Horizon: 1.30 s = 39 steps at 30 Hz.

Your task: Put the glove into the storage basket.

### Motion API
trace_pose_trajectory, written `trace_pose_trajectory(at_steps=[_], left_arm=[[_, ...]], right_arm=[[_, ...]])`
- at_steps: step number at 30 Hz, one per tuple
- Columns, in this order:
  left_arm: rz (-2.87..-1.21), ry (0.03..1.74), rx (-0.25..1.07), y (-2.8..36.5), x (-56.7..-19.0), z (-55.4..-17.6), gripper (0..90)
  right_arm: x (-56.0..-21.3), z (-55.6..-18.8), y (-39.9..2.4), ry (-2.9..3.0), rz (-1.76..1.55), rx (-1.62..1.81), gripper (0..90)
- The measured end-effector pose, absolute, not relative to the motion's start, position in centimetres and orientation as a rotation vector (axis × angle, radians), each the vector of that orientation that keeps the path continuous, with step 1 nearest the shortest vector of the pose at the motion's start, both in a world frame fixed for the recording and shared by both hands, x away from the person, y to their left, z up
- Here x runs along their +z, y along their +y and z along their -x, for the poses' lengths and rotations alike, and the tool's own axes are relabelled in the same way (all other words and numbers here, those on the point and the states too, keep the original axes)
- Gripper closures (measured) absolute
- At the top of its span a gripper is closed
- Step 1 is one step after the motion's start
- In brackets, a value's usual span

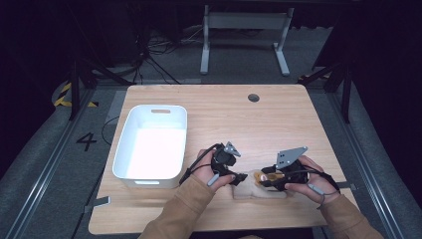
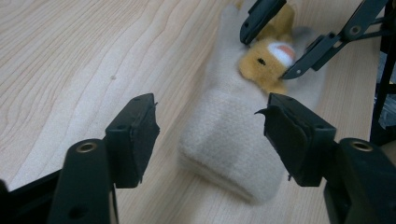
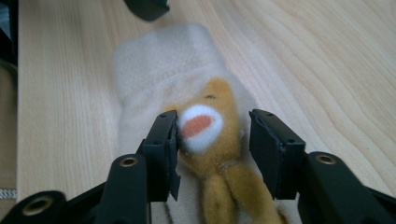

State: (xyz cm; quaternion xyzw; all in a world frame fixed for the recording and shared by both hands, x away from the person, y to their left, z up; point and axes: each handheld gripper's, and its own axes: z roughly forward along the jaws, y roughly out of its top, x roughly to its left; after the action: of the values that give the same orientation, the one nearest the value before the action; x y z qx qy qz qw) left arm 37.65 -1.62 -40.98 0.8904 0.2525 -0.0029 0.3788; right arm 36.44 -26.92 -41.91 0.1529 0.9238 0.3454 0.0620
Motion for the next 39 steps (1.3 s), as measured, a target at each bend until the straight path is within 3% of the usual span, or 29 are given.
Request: trace_pose_trajectory(at_steps=[8,25,29,39], left_arm=[[-2.27,0.651,-0.006,-1.6,-40.8,-37.7,29.5],[-2.257,0.639,0.019,-1.7,-40.6,-37.5,25.8],[-2.274,0.561,0.064,-1.7,-40.7,-37.3,20.2],[-2.141,0.509,0.11,-2.4,-41.3,-36.6,20.9]], right_arm=[[-40.0,-36.4,-28.3,2.677,-0.573,1.152,46.6],[-38.7,-37.2,-31.5,2.477,-0.831,1.181,46.8],[-38.8,-37.5,-32.2,2.46,-0.872,1.171,46.8],[-39.0,-37.9,-34.0,2.406,-0.957,1.185,47.2]])
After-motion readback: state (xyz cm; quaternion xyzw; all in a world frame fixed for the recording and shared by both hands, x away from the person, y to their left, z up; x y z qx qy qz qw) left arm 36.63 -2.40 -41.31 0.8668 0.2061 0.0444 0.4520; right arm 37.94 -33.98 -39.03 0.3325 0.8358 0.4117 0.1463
